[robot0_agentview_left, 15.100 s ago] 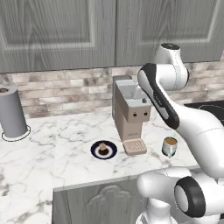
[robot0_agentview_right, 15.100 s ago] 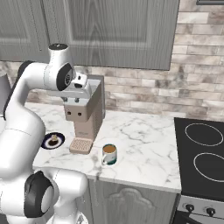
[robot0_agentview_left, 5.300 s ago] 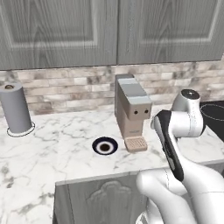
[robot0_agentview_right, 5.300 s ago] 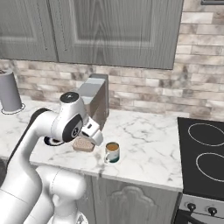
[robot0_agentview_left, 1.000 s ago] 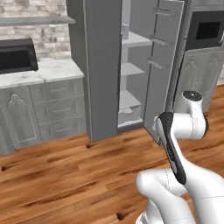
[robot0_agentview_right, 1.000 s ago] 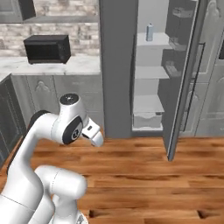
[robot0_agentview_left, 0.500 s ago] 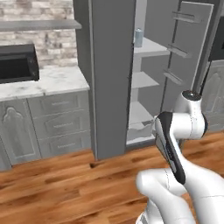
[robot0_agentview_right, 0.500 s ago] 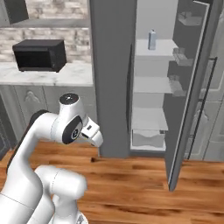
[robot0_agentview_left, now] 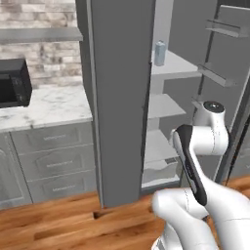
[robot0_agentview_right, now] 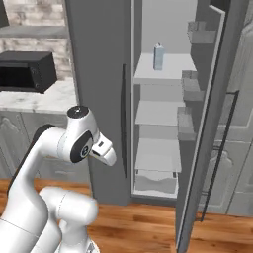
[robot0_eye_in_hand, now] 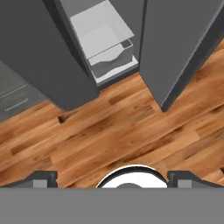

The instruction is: Take a sugar cube from the saucer and place it inside the coffee. Then, grab milk from the fridge and place it next to the coffee on the counter to sweeten the coffee.

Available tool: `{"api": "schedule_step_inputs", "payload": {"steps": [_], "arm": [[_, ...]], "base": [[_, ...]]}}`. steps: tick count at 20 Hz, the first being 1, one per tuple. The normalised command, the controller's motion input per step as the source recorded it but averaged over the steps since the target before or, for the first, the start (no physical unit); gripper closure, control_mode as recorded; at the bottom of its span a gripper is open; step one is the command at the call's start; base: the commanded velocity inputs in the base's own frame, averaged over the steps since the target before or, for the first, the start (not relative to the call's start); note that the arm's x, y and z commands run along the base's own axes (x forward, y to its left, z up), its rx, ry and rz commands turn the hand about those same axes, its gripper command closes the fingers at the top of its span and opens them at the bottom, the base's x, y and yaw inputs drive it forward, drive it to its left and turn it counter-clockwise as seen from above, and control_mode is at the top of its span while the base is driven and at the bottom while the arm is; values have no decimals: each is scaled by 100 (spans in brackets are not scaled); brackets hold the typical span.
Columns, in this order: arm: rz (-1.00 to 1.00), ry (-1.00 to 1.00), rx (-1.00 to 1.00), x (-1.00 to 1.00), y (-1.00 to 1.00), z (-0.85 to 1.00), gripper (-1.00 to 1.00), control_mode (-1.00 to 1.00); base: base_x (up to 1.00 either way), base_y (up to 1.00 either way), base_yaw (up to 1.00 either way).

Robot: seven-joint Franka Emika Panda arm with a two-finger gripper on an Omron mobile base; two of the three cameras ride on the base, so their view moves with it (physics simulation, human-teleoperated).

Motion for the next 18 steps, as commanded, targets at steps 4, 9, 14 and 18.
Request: {"api": "schedule_step_inputs", "payload": {"steps": [4,9,14,18], "arm": [[0,0,0,0,0,0,-100,100],[0,0,0,0,0,0,-100,100],[0,0,0,0,0,0,-100,100],[0,0,0,0,0,0,-100,100]], "base": [[100,-32,11],[62,-41,10],[21,-55,12],[58,-25,7]]}}
